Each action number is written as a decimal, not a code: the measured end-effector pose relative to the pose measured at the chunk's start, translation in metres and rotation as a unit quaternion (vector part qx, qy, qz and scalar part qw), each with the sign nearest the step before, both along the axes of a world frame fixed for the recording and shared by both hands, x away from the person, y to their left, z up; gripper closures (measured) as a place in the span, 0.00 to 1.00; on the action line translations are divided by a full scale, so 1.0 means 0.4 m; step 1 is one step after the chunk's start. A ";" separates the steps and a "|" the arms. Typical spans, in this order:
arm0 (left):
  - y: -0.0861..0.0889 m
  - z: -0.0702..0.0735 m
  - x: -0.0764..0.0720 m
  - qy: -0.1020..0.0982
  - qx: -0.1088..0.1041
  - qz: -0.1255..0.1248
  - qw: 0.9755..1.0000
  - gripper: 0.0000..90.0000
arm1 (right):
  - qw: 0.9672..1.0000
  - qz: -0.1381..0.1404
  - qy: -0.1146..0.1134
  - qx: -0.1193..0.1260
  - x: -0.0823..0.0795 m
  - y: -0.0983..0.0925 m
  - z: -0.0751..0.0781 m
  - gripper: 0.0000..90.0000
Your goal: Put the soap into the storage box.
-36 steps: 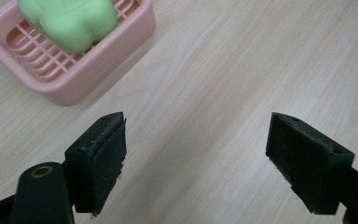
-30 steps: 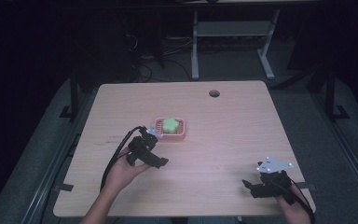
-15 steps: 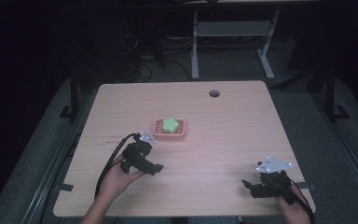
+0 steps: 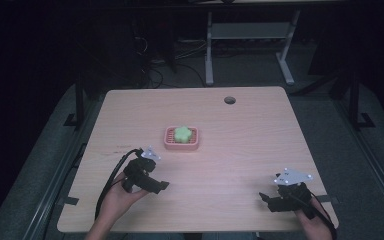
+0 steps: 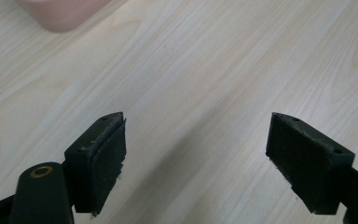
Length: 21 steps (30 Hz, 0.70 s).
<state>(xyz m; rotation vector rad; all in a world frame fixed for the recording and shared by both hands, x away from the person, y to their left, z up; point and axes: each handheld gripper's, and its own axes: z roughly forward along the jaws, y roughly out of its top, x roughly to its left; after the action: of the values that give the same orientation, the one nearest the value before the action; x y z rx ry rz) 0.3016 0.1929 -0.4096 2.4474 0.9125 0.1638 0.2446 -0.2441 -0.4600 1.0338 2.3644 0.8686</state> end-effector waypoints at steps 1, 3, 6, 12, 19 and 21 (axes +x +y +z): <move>0.006 -0.003 -0.004 0.001 -0.004 0.005 1.000 0.22 | 1.000 0.000 0.000 -0.001 0.000 0.000 0.000 0.15; 0.016 -0.005 -0.009 0.003 -0.005 0.009 1.000 0.22 | 1.000 0.001 0.001 -0.002 0.001 0.001 -0.001 0.15; 0.030 -0.010 -0.019 -0.001 -0.008 0.016 1.000 0.22 | 1.000 0.001 0.001 -0.003 0.000 0.003 0.000 0.15; 0.057 -0.017 -0.037 -0.003 -0.015 0.025 1.000 0.22 | 1.000 0.001 0.001 -0.004 0.000 0.003 -0.001 0.15; 0.080 -0.024 -0.059 -0.010 -0.021 0.033 0.999 0.22 | 1.000 0.000 0.004 -0.006 0.001 0.004 -0.004 0.15; 0.086 -0.026 -0.063 -0.010 -0.018 0.033 0.999 0.22 | 1.000 0.000 0.004 -0.006 0.002 0.004 -0.005 0.15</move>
<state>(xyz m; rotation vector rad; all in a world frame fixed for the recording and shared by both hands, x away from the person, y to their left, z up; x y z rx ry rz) 0.2764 0.2272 -0.4200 2.3801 0.9805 0.1924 0.2452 -0.2425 -0.4618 1.0348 2.3743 0.8498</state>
